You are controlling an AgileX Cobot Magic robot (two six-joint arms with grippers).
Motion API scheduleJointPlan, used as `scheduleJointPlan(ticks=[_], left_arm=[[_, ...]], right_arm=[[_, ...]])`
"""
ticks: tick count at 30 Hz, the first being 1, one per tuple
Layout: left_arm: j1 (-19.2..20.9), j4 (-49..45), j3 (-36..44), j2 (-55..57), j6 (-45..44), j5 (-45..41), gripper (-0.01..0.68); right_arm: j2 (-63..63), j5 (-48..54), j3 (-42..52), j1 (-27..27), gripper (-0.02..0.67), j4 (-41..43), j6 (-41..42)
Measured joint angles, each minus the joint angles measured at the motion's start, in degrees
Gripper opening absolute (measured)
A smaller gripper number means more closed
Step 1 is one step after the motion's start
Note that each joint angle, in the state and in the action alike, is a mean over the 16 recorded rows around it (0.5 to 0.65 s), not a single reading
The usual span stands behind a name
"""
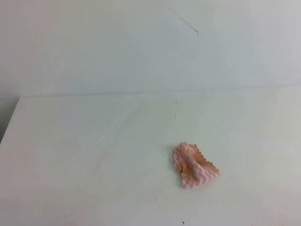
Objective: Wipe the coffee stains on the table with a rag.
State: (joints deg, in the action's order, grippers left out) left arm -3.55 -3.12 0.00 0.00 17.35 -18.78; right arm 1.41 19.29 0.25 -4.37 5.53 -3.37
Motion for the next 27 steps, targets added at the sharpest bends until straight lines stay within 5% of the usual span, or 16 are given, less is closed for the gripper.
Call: scheduleJointPlan(ticks=[27], left_arm=[[0.0,0.0,0.0,0.0,0.0,0.0,-0.001]], right_arm=[[0.6,-1.1,0.0,0.0,-0.002,0.0,-0.1]])
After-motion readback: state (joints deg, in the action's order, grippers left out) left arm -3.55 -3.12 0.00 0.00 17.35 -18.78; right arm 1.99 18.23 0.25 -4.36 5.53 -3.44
